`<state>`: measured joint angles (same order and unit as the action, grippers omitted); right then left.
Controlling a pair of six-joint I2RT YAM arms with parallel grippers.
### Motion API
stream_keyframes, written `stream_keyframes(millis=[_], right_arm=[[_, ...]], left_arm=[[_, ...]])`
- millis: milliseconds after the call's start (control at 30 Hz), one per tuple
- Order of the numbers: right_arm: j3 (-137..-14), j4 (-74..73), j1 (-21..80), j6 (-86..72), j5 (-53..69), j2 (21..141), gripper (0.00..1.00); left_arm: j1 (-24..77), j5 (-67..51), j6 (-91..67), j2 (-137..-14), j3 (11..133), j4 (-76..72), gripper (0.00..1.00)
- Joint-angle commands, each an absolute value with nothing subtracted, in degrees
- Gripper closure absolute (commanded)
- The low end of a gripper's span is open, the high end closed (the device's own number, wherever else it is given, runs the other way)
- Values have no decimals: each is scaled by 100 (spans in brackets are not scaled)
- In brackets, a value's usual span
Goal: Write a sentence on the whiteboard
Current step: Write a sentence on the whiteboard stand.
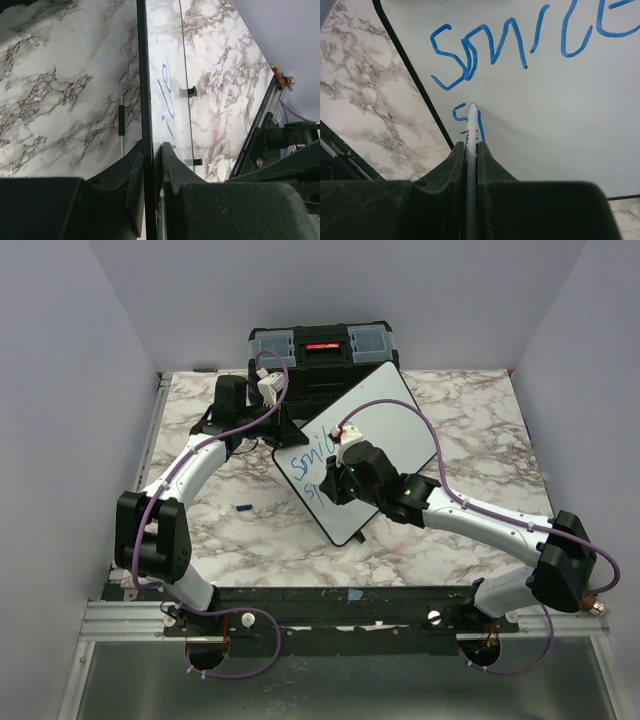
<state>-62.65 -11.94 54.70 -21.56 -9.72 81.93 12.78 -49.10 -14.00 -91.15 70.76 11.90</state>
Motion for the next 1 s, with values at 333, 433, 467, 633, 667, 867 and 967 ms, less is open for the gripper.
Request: stream_keyframes(millis=[333,433,467,633,667,867,967], right_arm=[[-6280,-1248,5478,-2212,-1772,8286,99],[-6250,-1289,5476,-2224,-1734,8262,99],[-6234,-1300,5476,-2239,-1712,8245,99],[-6057,-1318,5482,-2298,-1556,8161,99],[-6014,-1318,5476,-2316,-1535,8137,99],[-5786,-1302,5475,-2453,-1409,8047,99],[-5733,-1268,5480,-2507,-1293,8020,99]], left_arm=[[1301,-4845,-958,-8867,7066,530,100],[1305,-4850,-958,-8865,7065,530,100],[1303,-4841,-952,-8862,7066,530,100],[1307,-4835,-957,-8868,7064,536,100],[1301,-4839,-955,-8863,7066,533,100],[1309,-4840,-951,-8857,7074,544,100],[1310,-4842,-954,-8855,7066,545,100]])
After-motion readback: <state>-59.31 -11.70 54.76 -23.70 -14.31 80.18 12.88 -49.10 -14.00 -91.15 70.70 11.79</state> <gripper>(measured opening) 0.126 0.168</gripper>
